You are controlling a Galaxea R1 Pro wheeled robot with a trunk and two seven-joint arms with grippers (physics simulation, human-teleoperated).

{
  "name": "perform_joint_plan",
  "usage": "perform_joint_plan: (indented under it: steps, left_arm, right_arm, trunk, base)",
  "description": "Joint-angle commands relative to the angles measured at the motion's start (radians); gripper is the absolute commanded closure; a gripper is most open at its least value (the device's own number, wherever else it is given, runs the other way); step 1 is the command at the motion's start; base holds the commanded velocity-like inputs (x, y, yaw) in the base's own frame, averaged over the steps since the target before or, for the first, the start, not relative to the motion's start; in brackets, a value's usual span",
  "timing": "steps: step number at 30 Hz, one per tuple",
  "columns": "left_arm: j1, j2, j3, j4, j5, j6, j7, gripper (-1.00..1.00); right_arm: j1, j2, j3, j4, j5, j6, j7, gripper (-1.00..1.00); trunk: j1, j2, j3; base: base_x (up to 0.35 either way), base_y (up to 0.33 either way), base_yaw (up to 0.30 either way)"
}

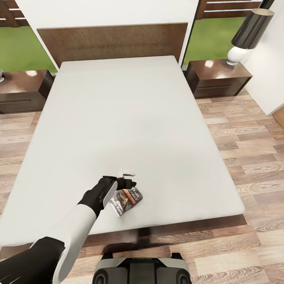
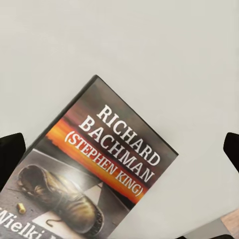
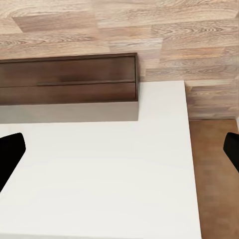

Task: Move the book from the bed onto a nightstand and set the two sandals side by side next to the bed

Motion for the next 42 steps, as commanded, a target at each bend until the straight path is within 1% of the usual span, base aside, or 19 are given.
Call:
perform_joint_plan:
  steps: [1,25,42]
  left_arm:
    - [0.0,0.001,-0.003,-0.001,0.01,0.005,0.003,-1.0]
    - [0.0,0.001,-0.003,-0.001,0.01,0.005,0.002,-1.0]
    - [0.001,0.001,-0.003,-0.001,0.01,0.005,0.002,-1.0]
  right_arm:
    - [0.0,-0.001,-0.009,0.002,0.007,-0.006,0.003,-1.0]
    - [0.0,-0.001,-0.009,0.002,0.007,-0.006,0.003,-1.0]
    - [0.0,-0.001,-0.009,0.002,0.007,-0.006,0.003,-1.0]
  trunk:
    - [0.0,-0.001,-0.001]
    - [0.0,-0.001,-0.002]
    - [0.0,-0.001,-0.014]
  base:
    - [0.0,0.0,0.016]
    - [0.0,0.0,0.004]
    - [0.0,0.0,0.0]
